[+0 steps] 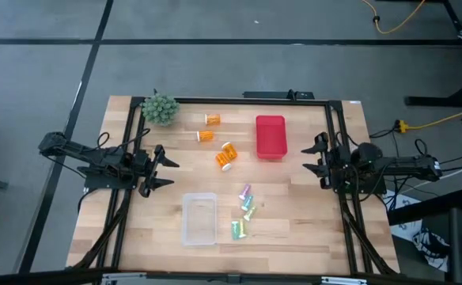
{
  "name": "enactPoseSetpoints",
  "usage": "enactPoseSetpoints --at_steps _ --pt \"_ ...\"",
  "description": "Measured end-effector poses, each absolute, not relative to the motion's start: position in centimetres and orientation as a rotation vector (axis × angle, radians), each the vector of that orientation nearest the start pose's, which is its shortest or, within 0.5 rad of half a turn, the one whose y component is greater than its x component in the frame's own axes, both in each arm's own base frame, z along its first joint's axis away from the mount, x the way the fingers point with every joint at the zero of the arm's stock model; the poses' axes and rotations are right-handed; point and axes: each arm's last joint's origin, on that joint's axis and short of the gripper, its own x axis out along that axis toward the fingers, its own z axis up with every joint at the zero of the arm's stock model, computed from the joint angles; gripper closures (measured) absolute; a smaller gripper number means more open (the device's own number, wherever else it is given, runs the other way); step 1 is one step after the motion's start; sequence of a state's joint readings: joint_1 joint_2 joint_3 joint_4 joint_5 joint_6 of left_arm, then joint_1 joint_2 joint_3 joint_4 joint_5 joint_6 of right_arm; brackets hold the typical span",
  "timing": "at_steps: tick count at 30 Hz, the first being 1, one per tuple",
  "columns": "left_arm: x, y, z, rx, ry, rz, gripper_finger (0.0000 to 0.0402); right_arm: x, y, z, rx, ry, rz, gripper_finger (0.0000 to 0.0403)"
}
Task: Pick and place medicine bottles into bin by pill shape (circle, oval)
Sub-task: Put the large orange pill bottle into the red bin
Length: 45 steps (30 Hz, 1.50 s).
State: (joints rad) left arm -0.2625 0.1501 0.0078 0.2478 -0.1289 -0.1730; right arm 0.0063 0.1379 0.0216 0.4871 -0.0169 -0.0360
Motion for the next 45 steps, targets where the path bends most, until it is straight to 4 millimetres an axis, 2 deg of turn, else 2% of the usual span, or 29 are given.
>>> enactPoseSetpoints --at_steps 6,10,15,20,27,32,36,45 --pt "10.3 -2.4 17.8 -0.193 -0.092 -0.142 0.0124 10.1 -0.4 21.9 -0.012 -0.427 -0.164 0.0186" --pt "10.3 -2.4 17.8 -0.194 -0.092 -0.142 0.0124 10.7 -0.5 24.3 -0.039 -0.423 -0.192 0.0186" --pt "10.3 -2.4 17.8 -0.194 -0.092 -0.142 0.0124 12.3 -0.5 26.7 -0.081 -0.217 -0.204 0.0186" --pt "10.3 -2.4 17.8 -0.193 -0.092 -0.142 0.0124 13.8 -0.6 27.9 0.029 -0.008 -0.247 0.0186" --pt "10.3 -2.4 17.8 -0.193 -0.092 -0.142 0.0124 15.1 -0.6 27.2 0.175 0.124 -0.258 0.0186" --pt "10.3 -2.4 17.8 -0.193 -0.092 -0.142 0.0124 15.2 -0.6 26.5 0.252 0.181 -0.273 0.0186" --pt "10.3 -2.4 17.8 -0.193 -0.093 -0.132 0.0124 14.9 -0.6 26.1 0.231 0.222 -0.277 0.0186" --pt "10.3 -1.9 17.8 -0.141 -0.103 0.018 0.0124 14.6 -0.6 26.0 0.195 0.25 -0.276 0.0186"
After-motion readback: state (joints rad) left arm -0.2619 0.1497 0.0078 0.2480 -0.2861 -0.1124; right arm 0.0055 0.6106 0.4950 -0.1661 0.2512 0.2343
